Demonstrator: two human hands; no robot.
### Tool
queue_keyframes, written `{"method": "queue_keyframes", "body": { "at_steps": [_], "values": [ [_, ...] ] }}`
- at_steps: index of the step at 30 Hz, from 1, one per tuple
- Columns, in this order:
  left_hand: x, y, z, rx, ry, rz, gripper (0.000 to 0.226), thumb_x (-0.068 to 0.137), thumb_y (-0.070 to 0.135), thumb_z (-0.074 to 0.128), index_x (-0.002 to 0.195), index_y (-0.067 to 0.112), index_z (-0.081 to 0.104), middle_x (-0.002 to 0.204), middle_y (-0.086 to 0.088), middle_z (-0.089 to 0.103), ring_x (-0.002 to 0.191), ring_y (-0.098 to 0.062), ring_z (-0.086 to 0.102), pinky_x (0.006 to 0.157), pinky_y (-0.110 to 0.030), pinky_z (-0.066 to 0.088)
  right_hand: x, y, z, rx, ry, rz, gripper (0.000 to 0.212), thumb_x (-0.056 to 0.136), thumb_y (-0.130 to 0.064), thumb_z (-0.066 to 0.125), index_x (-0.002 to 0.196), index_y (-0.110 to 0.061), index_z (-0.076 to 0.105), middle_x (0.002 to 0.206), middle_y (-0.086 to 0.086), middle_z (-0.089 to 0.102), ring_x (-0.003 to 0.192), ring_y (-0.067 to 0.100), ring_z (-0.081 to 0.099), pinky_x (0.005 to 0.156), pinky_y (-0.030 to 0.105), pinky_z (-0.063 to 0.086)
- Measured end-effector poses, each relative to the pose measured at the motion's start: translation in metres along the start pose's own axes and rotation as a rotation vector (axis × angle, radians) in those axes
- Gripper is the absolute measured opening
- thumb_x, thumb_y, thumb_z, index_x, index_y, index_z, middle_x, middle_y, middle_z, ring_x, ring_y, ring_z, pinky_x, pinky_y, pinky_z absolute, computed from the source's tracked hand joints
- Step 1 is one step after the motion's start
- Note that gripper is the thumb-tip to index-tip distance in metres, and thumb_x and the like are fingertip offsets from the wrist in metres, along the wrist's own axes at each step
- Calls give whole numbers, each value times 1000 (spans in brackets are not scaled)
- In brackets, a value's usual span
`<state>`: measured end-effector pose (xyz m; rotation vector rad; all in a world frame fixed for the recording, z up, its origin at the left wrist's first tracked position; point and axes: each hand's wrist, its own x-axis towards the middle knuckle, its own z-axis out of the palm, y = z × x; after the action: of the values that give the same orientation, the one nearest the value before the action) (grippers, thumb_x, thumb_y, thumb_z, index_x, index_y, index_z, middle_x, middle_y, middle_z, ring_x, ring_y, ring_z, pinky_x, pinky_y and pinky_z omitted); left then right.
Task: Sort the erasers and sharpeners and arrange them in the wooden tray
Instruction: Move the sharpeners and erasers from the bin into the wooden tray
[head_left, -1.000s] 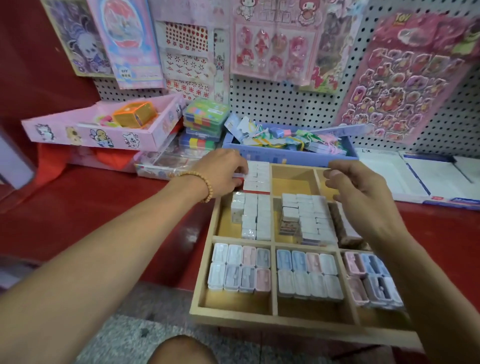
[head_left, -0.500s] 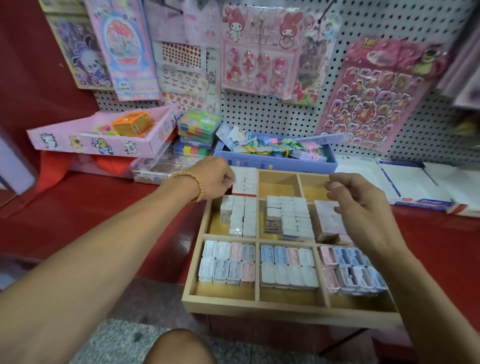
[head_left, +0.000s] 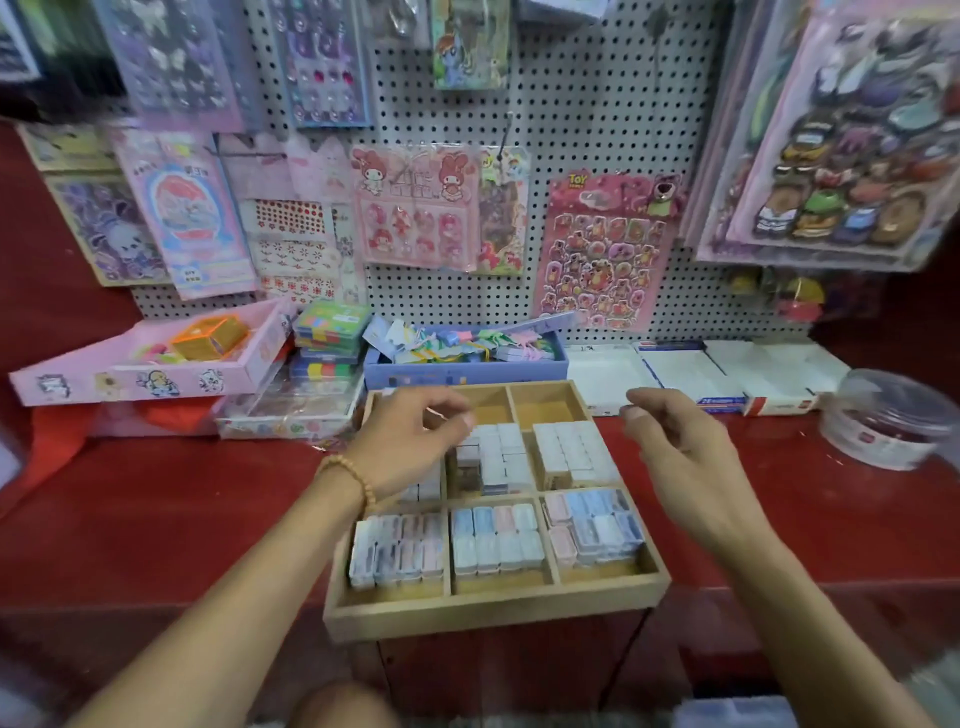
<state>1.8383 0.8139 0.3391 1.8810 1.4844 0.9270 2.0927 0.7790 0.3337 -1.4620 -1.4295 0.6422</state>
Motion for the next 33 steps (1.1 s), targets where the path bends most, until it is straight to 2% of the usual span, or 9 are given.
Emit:
{"method": "queue_keyframes", "body": {
  "at_steps": [4, 6, 10, 13, 17, 23, 25, 28, 33],
  "values": [
    [-58, 37, 46, -284, -71, -26, 10, 93, 22, 63, 94, 29, 70, 89, 8, 73, 87, -17, 70, 82, -35, 57, -36, 6, -34, -9, 61, 22, 22, 99, -21, 56, 119, -18, 66, 99, -5, 70, 91, 11, 63, 86, 31, 49],
    [-84, 52, 71, -342, -125, -23, 10, 93, 24, 62, 95, 28, 71, 90, 12, 74, 88, -14, 70, 80, -34, 57, -57, 15, -53, -34, 91, 39, 21, 99, -20, 57, 118, -18, 66, 103, -6, 70, 95, 9, 63, 89, 29, 48],
    [-132, 76, 121, -379, -230, -59, 12, 94, 25, 59, 97, 30, 70, 92, 13, 72, 87, -7, 69, 74, -27, 56, -106, 43, -92, -67, 157, 105, 21, 99, -22, 58, 119, -19, 65, 98, -13, 67, 84, -13, 57, 76, 7, 41],
    [-161, 92, 156, -381, -316, -87, 13, 96, 25, 57, 100, 28, 69, 93, 8, 72, 86, -7, 69, 74, -26, 56, -143, 66, -119, -53, 241, 181, 22, 99, -20, 57, 120, -16, 65, 94, -17, 64, 81, -16, 56, 71, 1, 37],
    [-185, 105, 200, -345, -369, -73, 12, 96, 23, 58, 97, 27, 69, 91, 9, 72, 85, -9, 70, 77, -34, 58, -187, 101, -149, -14, 309, 267, 25, 100, -18, 56, 123, -10, 63, 89, -11, 61, 78, -5, 56, 70, 6, 40],
    [-210, 109, 265, -298, -505, -54, 10, 95, 24, 58, 97, 25, 68, 83, 2, 72, 80, -12, 70, 72, -34, 56, -242, 146, -187, -9, 417, 370, 22, 101, -13, 53, 121, -9, 62, 91, -9, 61, 77, -13, 56, 70, 3, 40],
    [-214, 102, 289, -276, -549, -60, 10, 95, 22, 58, 98, 25, 68, 82, 3, 71, 81, -14, 71, 72, -33, 55, -260, 168, -187, -38, 446, 409, 18, 100, -10, 53, 114, -9, 64, 89, -1, 65, 72, -5, 56, 67, 8, 41],
    [-217, 86, 325, -230, -619, -74, 12, 96, 21, 58, 96, 28, 66, 80, 5, 71, 79, -13, 70, 74, -35, 55, -286, 207, -174, -68, 419, 532, 20, 101, -17, 52, 116, -9, 62, 106, 5, 66, 88, 9, 58, 75, 23, 45],
    [-200, 48, 386, -52, -761, -22, 9, 95, 25, 59, 92, 32, 64, 99, 5, 67, 86, -8, 65, 73, -24, 50, -304, 276, -149, -158, 341, 716, 31, 103, -26, 49, 127, -9, 58, 119, 6, 63, 97, 17, 61, 81, 28, 46]
  ]
}}
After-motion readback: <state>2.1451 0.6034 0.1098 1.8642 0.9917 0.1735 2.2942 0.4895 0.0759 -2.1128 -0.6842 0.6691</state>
